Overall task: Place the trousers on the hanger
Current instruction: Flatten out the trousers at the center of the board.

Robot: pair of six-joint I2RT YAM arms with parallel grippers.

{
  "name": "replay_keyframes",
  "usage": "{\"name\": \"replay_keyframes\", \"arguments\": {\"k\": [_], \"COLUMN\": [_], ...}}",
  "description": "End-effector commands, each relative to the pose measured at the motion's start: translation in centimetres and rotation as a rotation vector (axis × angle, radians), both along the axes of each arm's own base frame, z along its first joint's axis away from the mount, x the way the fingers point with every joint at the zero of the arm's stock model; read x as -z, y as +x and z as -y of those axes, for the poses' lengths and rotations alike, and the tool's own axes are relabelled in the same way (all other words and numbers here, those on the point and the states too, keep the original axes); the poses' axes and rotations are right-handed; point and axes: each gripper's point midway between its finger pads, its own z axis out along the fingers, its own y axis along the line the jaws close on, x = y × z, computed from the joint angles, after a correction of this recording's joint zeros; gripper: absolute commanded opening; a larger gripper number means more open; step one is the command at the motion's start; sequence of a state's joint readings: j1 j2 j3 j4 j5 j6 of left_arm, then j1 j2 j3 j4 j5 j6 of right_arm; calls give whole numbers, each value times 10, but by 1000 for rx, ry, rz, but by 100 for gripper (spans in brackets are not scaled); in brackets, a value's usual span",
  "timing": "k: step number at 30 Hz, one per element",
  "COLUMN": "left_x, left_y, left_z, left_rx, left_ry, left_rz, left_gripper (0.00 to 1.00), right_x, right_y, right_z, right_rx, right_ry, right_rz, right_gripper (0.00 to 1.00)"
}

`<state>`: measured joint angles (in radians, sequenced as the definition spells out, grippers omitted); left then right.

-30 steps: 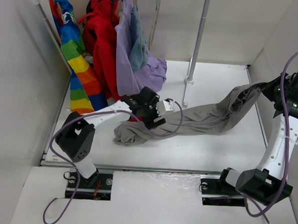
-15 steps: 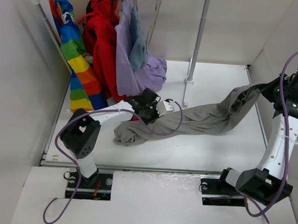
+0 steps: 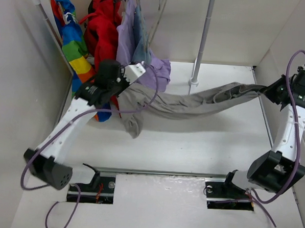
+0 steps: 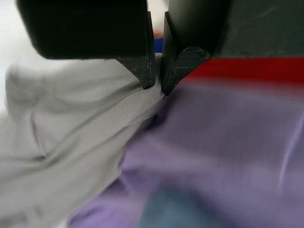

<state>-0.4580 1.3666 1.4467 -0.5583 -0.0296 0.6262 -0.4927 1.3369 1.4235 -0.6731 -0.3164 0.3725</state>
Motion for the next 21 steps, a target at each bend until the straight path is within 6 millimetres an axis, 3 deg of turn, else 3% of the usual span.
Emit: {"name": "replay_keyframes", "arguments": {"k": [1, 2, 5, 6, 8, 9, 10, 12, 13, 18, 21], "left_x": [18, 53, 81, 99, 110, 123, 121, 129, 130, 126, 144], "left_y": [-51, -70, -106, -126, -148, -169, -180, -202, -210, -202, -200], "left_z": [-57, -71, -89, -98, -103, -104, -102, -97, -91, -68, -53], "left_rx": [-32, -28, 32, 77, 131, 232, 281, 395, 426, 439, 441], "left_ry": [231, 304, 411, 472, 501, 529, 519, 512, 474, 374, 310], "left_rz": [-76, -164, -216, -253, -285, -352, -350, -417, -429, -404, -456], "left_gripper": [0, 0, 0, 0, 0, 0, 2, 32, 58, 63, 63], "right_x": [-37, -29, 6, 25, 39, 45, 50, 63, 61, 51, 48], "right_y": [10, 9, 8, 7, 4, 2, 3, 2, 3, 10, 11], "right_z": [18, 17, 17, 17, 23, 26, 30, 36, 42, 45, 46], "right_rx": [23, 24, 25, 20, 38, 59, 63, 82, 88, 65, 58], "right_ry": [-25, -16, 28, 37, 39, 31, 21, 32, 23, 11, 0], "right_rz": [121, 105, 30, -6, -41, -58, -72, -105, -102, -101, -101], "right_gripper": [0, 0, 0, 0, 0, 0, 0, 0, 0, 0, 0]}}
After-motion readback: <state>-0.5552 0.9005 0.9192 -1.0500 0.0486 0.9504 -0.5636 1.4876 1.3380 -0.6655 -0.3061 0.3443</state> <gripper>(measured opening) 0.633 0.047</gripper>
